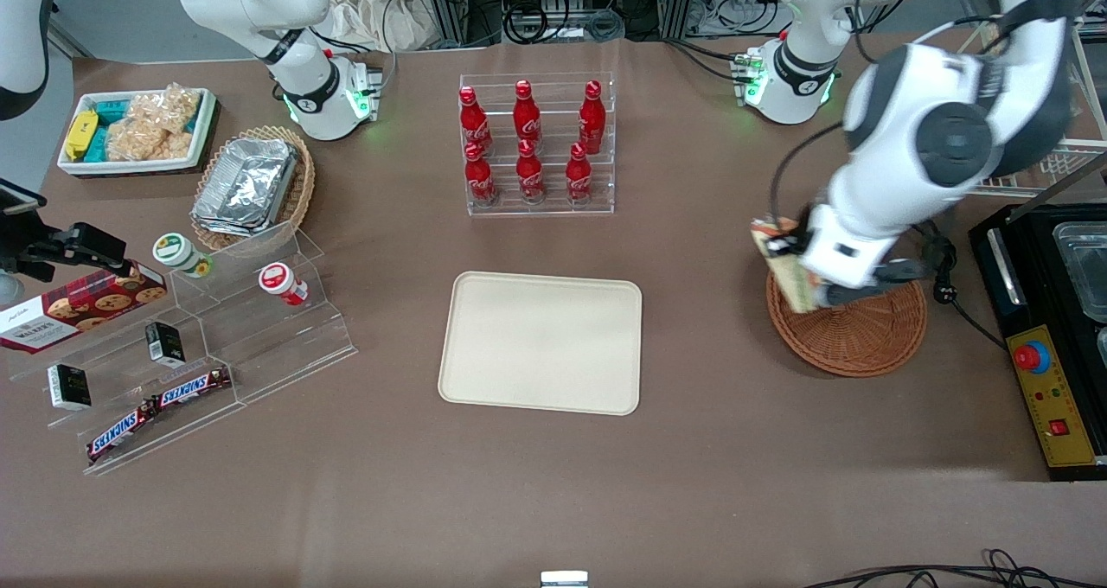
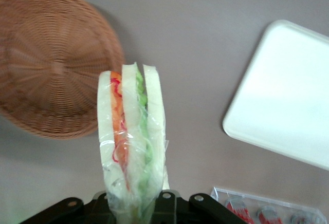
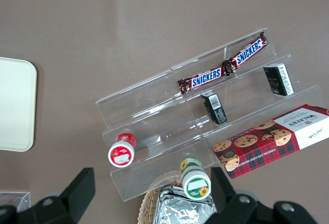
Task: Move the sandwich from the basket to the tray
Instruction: 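Carry the held sandwich with the left gripper toward the cream tray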
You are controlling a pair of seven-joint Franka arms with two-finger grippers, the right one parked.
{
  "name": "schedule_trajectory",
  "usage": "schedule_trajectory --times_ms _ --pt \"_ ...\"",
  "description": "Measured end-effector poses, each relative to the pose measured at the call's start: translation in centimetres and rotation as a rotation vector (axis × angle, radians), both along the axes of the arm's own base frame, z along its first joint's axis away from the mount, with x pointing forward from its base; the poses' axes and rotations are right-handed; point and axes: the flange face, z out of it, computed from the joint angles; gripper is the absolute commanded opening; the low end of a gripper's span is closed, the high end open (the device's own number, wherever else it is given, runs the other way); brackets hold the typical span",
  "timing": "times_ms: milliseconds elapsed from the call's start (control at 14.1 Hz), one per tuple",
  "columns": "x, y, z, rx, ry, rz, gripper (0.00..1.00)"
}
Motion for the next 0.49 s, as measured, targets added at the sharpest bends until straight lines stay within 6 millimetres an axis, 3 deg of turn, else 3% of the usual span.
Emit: schedule_trajectory --times_ms 212,495 --pt "-0.3 -6.7 -2.8 -0.085 -0.064 -0.105 0.00" --pt "-0.4 -13.2 -8.9 -0.149 -0.134 -0.214 0.00"
